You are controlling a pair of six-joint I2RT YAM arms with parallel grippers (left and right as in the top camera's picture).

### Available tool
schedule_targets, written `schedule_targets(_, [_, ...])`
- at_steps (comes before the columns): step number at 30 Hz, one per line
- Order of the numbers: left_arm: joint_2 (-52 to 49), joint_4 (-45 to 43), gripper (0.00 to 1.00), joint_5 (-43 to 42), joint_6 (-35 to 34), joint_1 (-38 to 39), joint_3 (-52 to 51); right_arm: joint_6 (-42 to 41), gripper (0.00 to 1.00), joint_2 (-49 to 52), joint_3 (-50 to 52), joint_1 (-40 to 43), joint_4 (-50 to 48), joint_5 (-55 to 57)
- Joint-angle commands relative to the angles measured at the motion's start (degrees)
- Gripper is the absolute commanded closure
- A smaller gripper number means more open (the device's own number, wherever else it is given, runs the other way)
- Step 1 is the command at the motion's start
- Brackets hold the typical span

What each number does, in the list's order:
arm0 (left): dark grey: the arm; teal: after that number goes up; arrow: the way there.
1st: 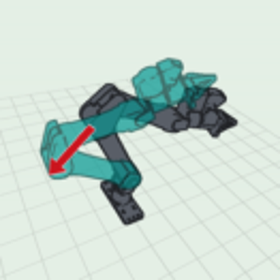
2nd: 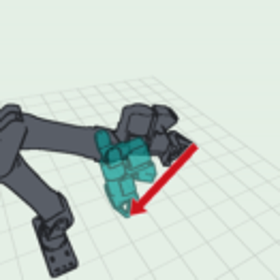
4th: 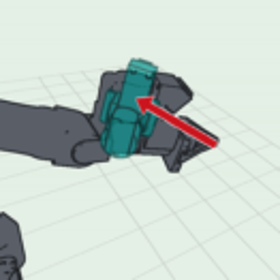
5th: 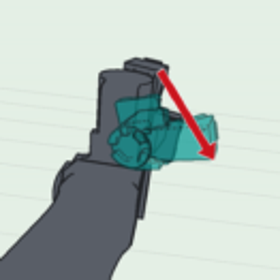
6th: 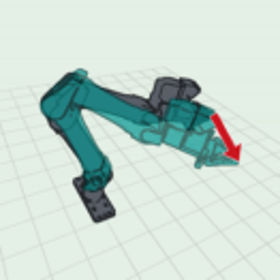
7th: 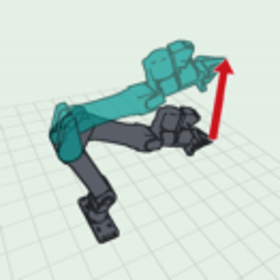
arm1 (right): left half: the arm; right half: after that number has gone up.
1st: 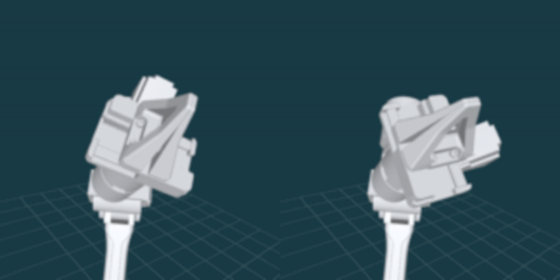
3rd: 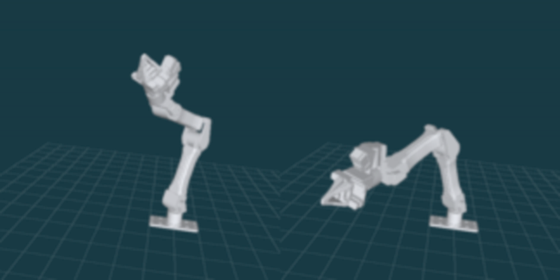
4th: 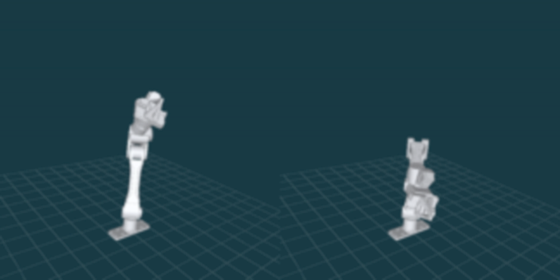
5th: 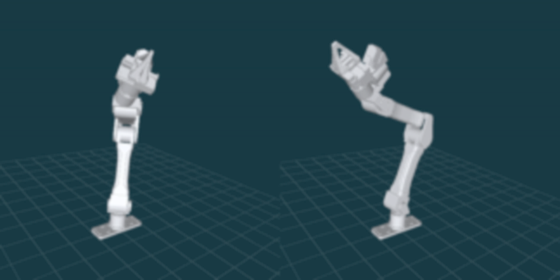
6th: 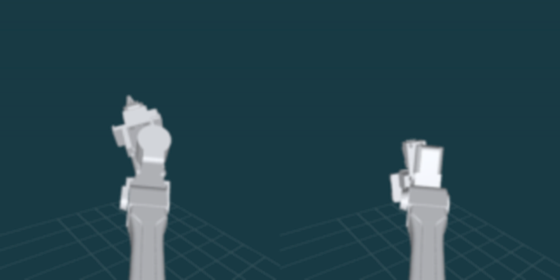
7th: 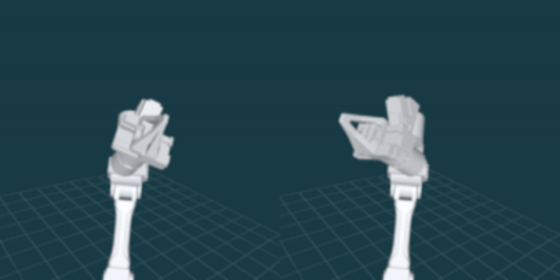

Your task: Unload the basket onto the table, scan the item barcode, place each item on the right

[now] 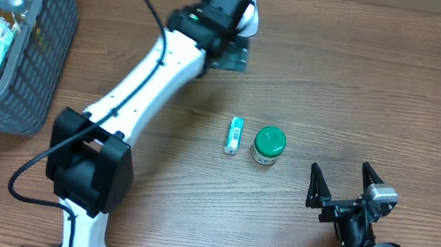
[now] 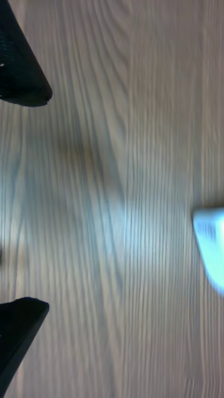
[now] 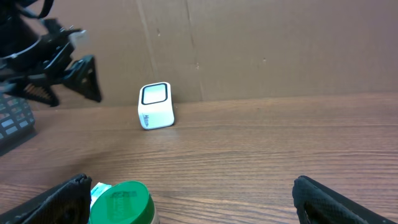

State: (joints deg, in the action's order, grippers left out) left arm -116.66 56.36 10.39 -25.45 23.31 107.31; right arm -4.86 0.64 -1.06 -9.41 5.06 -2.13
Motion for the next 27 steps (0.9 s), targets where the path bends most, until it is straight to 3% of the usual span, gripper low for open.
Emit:
schedule_targets(1, [0.94,2.32,0.00,1.44,1.05,-3.04,0.81,0.22,0.00,-0.42,0.61,0.15,-0.39,-0.07])
schedule_targets(10, [0.94,2.51,0.00,1.42,1.05,-7.74,0.81,0.22,0.00,-0.42,0.61,0.15,-0.39,-0.07])
schedule_targets(27, [0.94,2.51,0.00,1.40,1.03,-7.93,0.79,0.22,0.00,-0.42,0.61,0.15,-0.39,-0.09])
